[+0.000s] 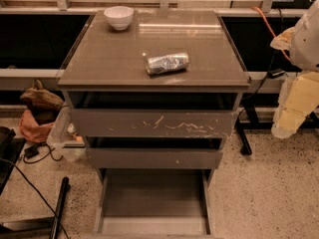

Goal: Place redbull can into bottom drawer

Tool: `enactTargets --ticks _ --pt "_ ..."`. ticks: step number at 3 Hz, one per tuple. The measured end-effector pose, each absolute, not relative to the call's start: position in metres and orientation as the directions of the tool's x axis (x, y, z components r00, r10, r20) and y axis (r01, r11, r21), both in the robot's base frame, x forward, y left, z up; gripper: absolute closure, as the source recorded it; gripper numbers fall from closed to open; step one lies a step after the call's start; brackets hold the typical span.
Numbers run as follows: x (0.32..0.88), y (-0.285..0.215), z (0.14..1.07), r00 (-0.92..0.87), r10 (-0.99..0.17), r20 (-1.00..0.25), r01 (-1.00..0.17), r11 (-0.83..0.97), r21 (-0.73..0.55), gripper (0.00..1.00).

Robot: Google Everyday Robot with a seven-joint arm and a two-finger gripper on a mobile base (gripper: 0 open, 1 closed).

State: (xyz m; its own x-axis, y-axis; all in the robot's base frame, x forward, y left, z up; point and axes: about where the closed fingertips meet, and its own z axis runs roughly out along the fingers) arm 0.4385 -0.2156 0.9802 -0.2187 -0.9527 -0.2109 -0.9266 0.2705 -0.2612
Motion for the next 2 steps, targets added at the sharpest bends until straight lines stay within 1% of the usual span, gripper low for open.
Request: enactTargets --ticks 1,2 --pt "0.439 -0.216 0.980 -0.219 -0.953 -0.211 -0.927 0.270 -0.261 0.00" --pt "0.464 -0.210 0.972 -0.168 -0.955 -0.244 -0.927 0.237 -0.291 0.00"
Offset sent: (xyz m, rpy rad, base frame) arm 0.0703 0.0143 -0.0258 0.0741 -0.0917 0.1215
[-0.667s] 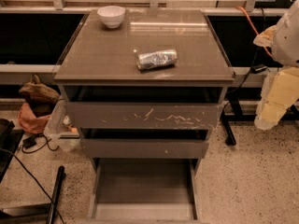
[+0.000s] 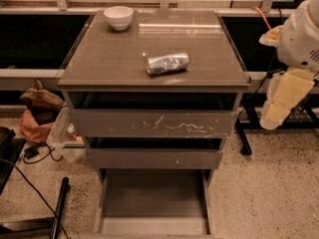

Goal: Place redbull can into bottom drawer

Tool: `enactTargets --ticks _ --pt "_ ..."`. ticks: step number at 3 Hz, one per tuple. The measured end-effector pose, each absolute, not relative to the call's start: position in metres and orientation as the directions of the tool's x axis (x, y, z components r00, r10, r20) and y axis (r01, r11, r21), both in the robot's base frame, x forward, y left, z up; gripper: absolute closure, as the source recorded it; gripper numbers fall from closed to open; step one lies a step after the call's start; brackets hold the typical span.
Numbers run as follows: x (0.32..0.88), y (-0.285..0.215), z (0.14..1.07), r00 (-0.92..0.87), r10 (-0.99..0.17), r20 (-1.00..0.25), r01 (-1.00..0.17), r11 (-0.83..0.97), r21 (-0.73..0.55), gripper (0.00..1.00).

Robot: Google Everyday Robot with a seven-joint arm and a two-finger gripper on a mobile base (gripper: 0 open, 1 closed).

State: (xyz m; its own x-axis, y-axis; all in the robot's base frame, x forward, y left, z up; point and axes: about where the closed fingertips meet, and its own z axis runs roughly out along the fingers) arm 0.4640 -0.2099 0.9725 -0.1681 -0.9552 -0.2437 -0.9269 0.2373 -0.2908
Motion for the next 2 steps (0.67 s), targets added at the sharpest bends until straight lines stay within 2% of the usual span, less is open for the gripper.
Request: enactTargets --ticks 1,2 --pt "0.513 -0.202 0.962 -0.084 -0.950 -0.302 -0.925 0.187 -0.331 0.00" --pt "0.591 -0.191 0.949 0.007 -0.926 -0.378 -0.915 0.147 -0.376 0.00"
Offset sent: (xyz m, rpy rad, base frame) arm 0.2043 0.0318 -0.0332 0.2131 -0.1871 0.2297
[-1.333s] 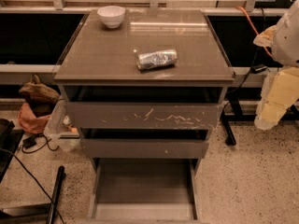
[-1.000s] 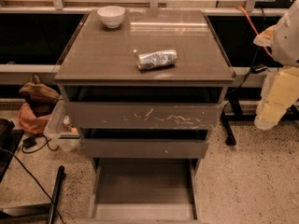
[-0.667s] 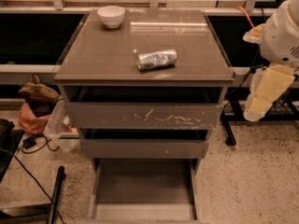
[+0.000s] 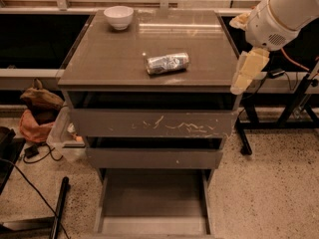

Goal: Place redbull can into bottom drawer

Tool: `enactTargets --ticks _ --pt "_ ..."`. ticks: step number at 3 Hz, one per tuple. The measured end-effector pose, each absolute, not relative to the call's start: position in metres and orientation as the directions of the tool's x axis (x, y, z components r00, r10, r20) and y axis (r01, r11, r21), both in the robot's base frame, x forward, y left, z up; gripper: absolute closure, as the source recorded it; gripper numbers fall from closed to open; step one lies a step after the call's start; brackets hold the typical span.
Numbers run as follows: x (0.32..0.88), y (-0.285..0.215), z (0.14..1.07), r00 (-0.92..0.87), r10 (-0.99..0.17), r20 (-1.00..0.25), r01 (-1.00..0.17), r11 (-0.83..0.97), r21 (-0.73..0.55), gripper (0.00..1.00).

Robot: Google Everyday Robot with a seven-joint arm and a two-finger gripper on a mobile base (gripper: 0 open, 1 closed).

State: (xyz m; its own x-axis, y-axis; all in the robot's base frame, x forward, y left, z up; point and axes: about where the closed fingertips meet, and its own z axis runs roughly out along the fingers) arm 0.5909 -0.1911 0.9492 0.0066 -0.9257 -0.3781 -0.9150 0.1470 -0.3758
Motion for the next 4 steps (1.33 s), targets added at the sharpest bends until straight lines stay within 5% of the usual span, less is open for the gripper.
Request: enactTargets --ticks 1,4 --pt "0.591 -0.191 0.949 0.008 -0.926 -0.378 -0.915 0.146 -0.376 0.00" --pt "0.687 -0.087 0.904 0.253 -0.863 -0.436 -0.931 -0.094 -0.354 0.00"
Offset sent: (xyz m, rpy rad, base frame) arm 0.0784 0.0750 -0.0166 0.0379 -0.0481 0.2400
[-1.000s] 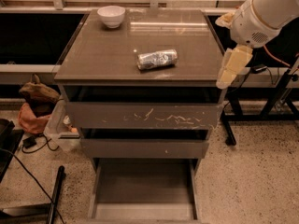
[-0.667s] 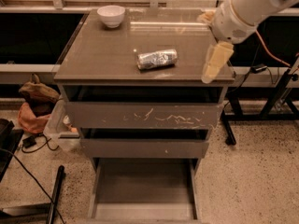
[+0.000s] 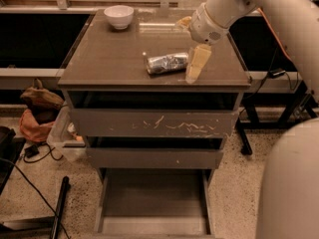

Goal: Place redbull can into bottom drawer

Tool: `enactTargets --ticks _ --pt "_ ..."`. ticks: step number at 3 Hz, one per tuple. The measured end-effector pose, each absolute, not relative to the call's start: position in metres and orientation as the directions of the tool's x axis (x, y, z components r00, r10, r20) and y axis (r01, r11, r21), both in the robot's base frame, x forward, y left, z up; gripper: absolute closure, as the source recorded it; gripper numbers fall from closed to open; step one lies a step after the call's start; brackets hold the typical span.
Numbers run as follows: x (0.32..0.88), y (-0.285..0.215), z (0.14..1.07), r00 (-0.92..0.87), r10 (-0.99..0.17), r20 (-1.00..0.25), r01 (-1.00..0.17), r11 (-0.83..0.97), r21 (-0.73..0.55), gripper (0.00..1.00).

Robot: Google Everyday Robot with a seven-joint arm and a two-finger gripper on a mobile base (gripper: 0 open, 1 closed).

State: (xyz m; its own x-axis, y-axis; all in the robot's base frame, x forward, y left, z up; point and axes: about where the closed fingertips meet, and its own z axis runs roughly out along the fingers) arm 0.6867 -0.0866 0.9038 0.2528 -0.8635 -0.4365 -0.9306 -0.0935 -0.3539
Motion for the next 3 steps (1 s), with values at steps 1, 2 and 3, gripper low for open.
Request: enactTargets --ticks 1,2,3 --pt "0.710 -0.074 0.878 0.254 -0.852 -0.457 -0.943 -0.115 -0.311 0.00" --pt "0.726 -0.075 0.859 0.235 -0.854 -0.464 -0.955 -0.113 -0.274 0.00" --pt "0.735 -0.078 0.843 0.212 -0.854 -0.475 -0.964 -0.104 -0.243 0.00"
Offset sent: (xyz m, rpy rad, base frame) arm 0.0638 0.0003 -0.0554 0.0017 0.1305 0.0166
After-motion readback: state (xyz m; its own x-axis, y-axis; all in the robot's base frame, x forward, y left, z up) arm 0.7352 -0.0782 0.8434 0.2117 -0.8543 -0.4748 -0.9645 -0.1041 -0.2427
